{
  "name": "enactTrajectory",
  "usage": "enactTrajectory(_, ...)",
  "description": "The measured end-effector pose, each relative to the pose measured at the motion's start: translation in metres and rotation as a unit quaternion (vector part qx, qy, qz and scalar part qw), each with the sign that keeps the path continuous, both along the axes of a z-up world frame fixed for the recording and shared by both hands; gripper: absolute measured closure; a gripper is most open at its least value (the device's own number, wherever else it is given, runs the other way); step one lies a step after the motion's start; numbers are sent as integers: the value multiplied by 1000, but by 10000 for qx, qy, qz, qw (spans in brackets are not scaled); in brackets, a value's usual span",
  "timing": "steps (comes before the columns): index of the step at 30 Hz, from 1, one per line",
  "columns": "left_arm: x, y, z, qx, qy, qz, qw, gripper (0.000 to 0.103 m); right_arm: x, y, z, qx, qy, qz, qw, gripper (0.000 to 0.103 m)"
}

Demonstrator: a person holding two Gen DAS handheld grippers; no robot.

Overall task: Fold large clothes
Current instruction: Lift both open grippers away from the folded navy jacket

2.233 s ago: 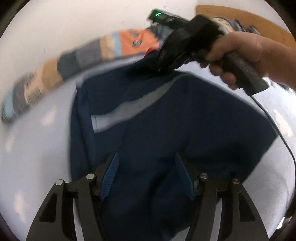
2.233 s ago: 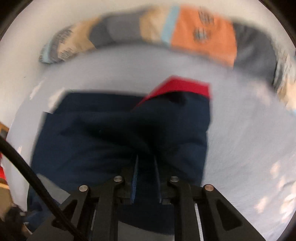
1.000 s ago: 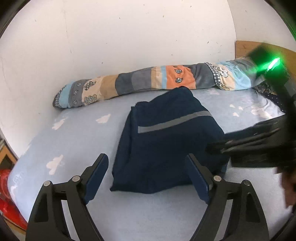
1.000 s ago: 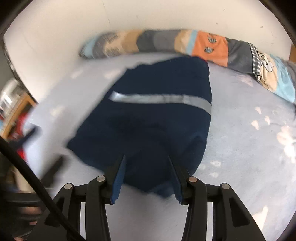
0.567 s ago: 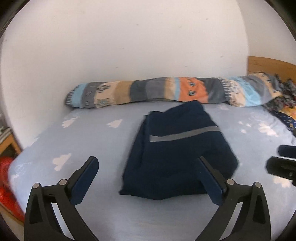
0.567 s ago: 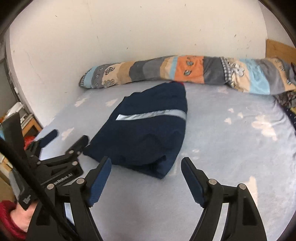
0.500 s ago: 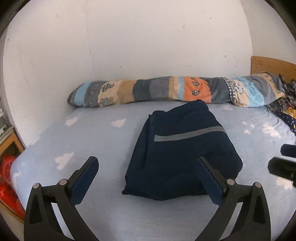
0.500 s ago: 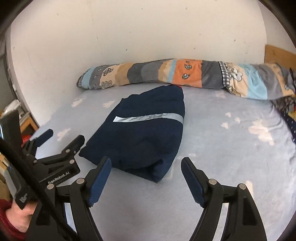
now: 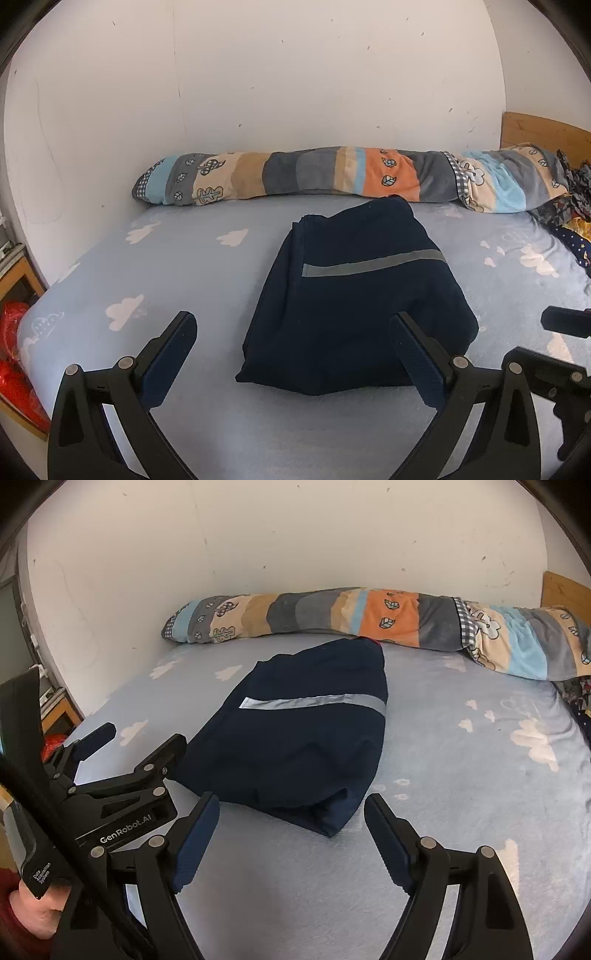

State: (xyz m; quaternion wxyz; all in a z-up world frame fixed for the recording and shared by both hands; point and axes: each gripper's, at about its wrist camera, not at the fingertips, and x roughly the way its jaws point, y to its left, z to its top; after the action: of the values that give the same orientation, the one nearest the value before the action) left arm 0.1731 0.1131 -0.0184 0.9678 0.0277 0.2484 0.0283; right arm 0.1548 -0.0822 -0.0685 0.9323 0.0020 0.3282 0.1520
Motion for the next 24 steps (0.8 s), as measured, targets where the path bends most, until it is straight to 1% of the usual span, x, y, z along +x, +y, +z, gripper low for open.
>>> enactTrajectory(4, 1, 2, -2, -53, 64, 9, 10000, 0, 1, 2, -1, 7, 59, 25, 10000, 18)
enactTrajectory(13, 2, 2, -1, -23, 65, 46, 10000, 0, -1, 3, -2, -9, 44, 47, 10000, 18)
enactTrajectory(16, 5, 3, 0, -13, 108, -16, 9999, 0, 2, 0, 0, 175, 100, 110, 9997, 17)
enactTrajectory(17, 9, 5, 1, -14, 164, -64, 9998, 0, 5, -5, 3, 321, 140, 184, 9992, 17)
enactTrajectory(18, 15, 8, 2, -76, 260, -257, 9993, 0, 9, -8, 5, 402, 180, 203, 9988, 12)
enactTrajectory(19, 24, 11, 3, -118, 397, -439, 9982, 0, 16, -13, 6, 490, 245, 224, 9982, 10)
enactTrajectory(20, 38, 15, 2, -127, 631, -570, 9963, 0, 25, -21, 7, 630, 333, 254, 9971, 9)
enactTrajectory(21, 54, 21, 0, -251, 930, -691, 9930, 0, 33, -27, 8, 742, 407, 207, 9962, 9)
enactTrajectory(23, 81, 41, -6, -727, 1420, -734, 9845, 0, 54, -39, 6, 980, 604, 150, 9932, 8)
enactTrajectory(24, 97, 50, -10, -963, 1635, -805, 9785, 0, 64, -44, 4, 1087, 704, 147, 9915, 8)
